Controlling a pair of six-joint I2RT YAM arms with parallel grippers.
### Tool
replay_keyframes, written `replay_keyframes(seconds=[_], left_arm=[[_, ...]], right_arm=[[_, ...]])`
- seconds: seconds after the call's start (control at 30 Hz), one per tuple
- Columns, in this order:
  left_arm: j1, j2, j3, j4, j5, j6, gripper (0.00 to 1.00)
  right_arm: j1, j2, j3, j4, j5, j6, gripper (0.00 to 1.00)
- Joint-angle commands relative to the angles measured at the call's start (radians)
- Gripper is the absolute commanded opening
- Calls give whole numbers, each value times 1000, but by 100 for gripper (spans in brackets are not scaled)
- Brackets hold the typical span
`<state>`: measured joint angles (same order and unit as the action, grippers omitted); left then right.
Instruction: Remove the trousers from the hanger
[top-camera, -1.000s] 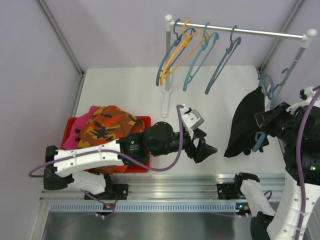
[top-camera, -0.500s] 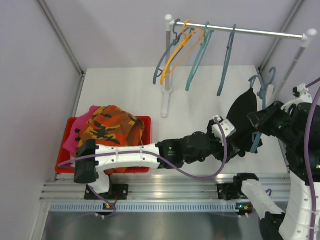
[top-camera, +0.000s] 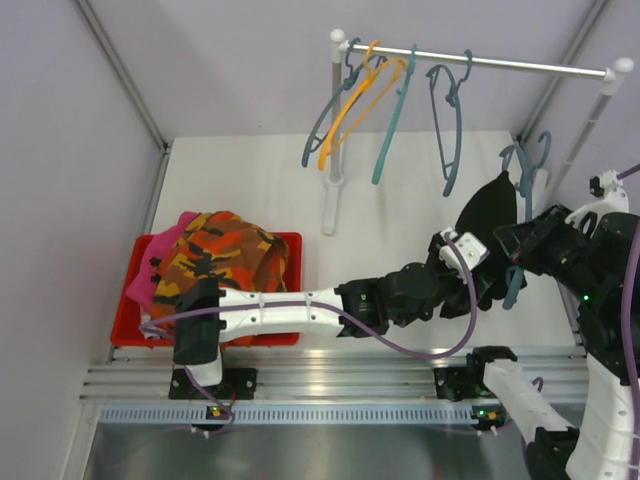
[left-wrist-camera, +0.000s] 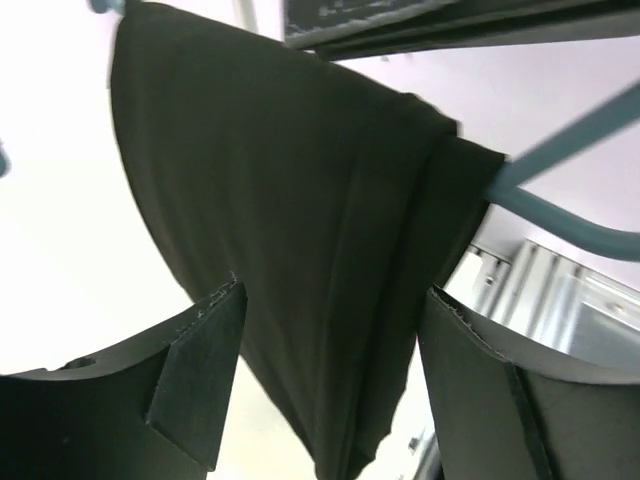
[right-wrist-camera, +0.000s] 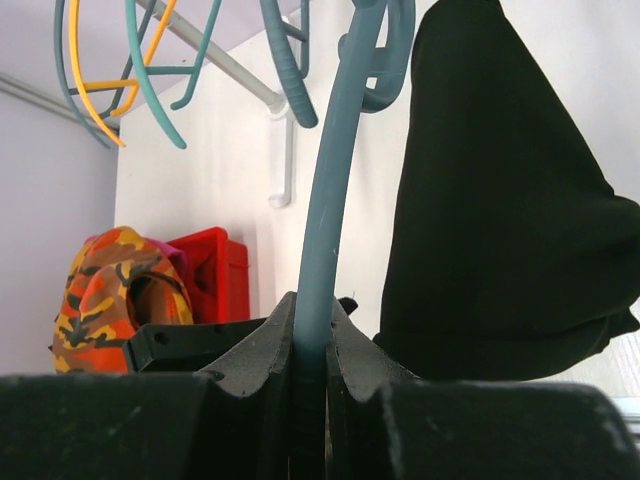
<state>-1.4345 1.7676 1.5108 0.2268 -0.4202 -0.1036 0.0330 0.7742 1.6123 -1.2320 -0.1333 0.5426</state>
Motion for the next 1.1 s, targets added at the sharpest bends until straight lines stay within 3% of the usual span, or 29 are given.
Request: replay_keyframes(seconds=[0.0,0.17,0.27,0.47,0.6,0.73,0.77,0.83,0.87,0.9,1.07], left_arm=[[0,15,37,112,-84,39,72],[2,32,35,134,-132,56,57],[2,44,35,157,-160,61,55],[2,104,91,161,-181,76,74],[6,139,120,161,-201,76,77],[32,142,117,167,-207,21,67],[39,139,112,174,-200,12,54],[52,128,89,210,-160,-2,39],[55,122,82,224,-140,1,15],[57,116,69,248,-126,8,3],[62,76,80,250,-107,33,0]], right_arm=[[19,-23,66,157,-5,2,0],[25,-24,64,158,-8,-4,0],[27,-26,58,161,-11,-6,0],[34,-29,57,167,-22,-1,0],[41,-29,64,166,-26,-1,0],[45,-36,63,163,-26,2,0],[47,-38,60,164,-26,0,0],[50,-44,52,163,-23,-4,0],[54,-44,48,161,-13,-7,0],[56,-46,41,161,-5,-15,0],[65,-69,-23,166,38,-30,0]])
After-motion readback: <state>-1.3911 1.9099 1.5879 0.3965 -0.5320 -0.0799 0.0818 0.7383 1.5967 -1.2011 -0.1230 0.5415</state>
